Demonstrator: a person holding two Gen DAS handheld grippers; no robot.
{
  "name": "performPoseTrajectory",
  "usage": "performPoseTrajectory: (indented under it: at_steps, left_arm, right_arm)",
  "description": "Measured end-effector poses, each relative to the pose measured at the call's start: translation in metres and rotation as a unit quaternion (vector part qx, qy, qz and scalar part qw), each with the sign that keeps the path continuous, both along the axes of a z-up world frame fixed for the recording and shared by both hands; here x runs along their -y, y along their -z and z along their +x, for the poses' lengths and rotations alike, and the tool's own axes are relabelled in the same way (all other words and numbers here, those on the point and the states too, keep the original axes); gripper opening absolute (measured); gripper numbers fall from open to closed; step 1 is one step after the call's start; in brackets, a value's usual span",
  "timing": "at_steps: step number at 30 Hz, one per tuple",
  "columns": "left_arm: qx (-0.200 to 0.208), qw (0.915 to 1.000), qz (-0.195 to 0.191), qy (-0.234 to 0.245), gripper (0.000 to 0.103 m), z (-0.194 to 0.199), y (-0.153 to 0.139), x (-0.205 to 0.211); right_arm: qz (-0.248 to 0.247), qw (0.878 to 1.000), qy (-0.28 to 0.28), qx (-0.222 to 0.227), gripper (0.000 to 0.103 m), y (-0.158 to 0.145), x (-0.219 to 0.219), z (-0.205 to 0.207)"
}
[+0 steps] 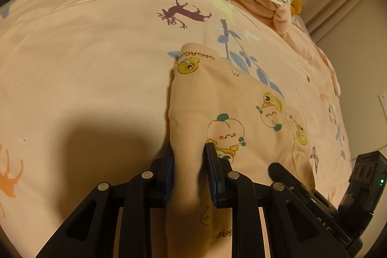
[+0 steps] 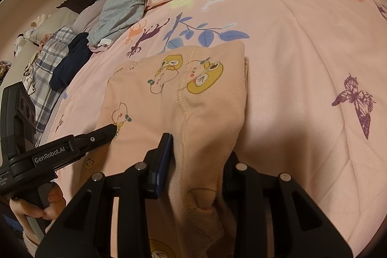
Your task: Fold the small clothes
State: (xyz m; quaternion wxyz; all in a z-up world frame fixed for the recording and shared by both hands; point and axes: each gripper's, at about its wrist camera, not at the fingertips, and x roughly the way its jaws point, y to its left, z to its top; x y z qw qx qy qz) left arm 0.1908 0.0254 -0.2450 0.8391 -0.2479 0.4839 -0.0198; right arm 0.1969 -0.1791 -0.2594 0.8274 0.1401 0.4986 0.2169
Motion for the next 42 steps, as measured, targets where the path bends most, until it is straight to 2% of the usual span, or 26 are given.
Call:
performPoseTrajectory:
  at_steps: [5, 8, 9, 12, 15, 20, 24, 28, 32, 34, 37, 39, 42]
  left_arm:
    - [0.001, 1.0, -0.008, -0.002, 0.022, -0.001, 0.0, -0.002]
    - [0.0, 0.9999, -0.016, -0.001, 0.022, -0.002, -0.006, -0.007]
    - [0.0, 1.0, -0.008, -0.002, 0.022, -0.004, -0.01, -0.008]
    - [0.025, 0.9985, 0.047, -0.012, 0.022, -0.014, -0.028, -0.008]
    - [0.046, 0.9953, 0.082, -0.024, 0.022, -0.022, -0.041, -0.008]
    - [0.062, 0.9951, 0.072, -0.029, 0.022, -0.031, -0.05, -0.011]
    - [0.079, 0.9902, 0.112, -0.026, 0.022, -0.043, -0.062, -0.001]
    - [0.113, 0.9869, 0.108, -0.04, 0.022, -0.063, -0.069, 0.006]
    - [0.128, 0.9844, 0.117, -0.031, 0.022, -0.074, -0.069, 0.018]
    - [0.135, 0.9842, 0.114, -0.011, 0.022, -0.082, -0.066, 0.026]
    - [0.138, 0.9819, 0.129, 0.009, 0.022, -0.088, -0.061, 0.036]
    - [0.139, 0.9806, 0.137, 0.016, 0.022, -0.09, -0.057, 0.041]
    - [0.12, 0.9853, 0.117, 0.033, 0.022, -0.089, -0.044, 0.045]
  right_arm:
    - [0.002, 1.0, 0.0, 0.001, 0.033, -0.001, -0.001, 0.0]
    - [0.019, 1.0, 0.005, -0.018, 0.038, -0.004, 0.005, 0.002]
    - [0.027, 0.999, 0.011, -0.03, 0.04, -0.005, 0.008, 0.003]
    - [0.043, 0.997, 0.038, -0.053, 0.042, -0.013, 0.022, 0.002]
    - [0.016, 0.998, 0.047, -0.026, 0.041, -0.031, 0.031, -0.004]
    - [-0.034, 0.997, 0.059, 0.026, 0.034, -0.056, 0.037, -0.016]
    - [-0.008, 0.998, 0.046, 0.039, 0.03, -0.069, 0.041, -0.022]
    - [-0.003, 0.998, 0.033, 0.048, 0.03, -0.075, 0.033, -0.031]
    - [0.008, 0.998, 0.039, 0.053, 0.03, -0.073, 0.028, -0.042]
    - [0.015, 0.998, 0.033, 0.054, 0.03, -0.071, 0.025, -0.046]
    - [0.003, 0.998, 0.033, 0.057, 0.03, -0.069, 0.019, -0.052]
    - [-0.005, 0.998, 0.033, 0.056, 0.025, -0.066, 0.015, -0.055]
    - [0.0, 0.999, 0.02, 0.05, 0.02, -0.062, 0.011, -0.055]
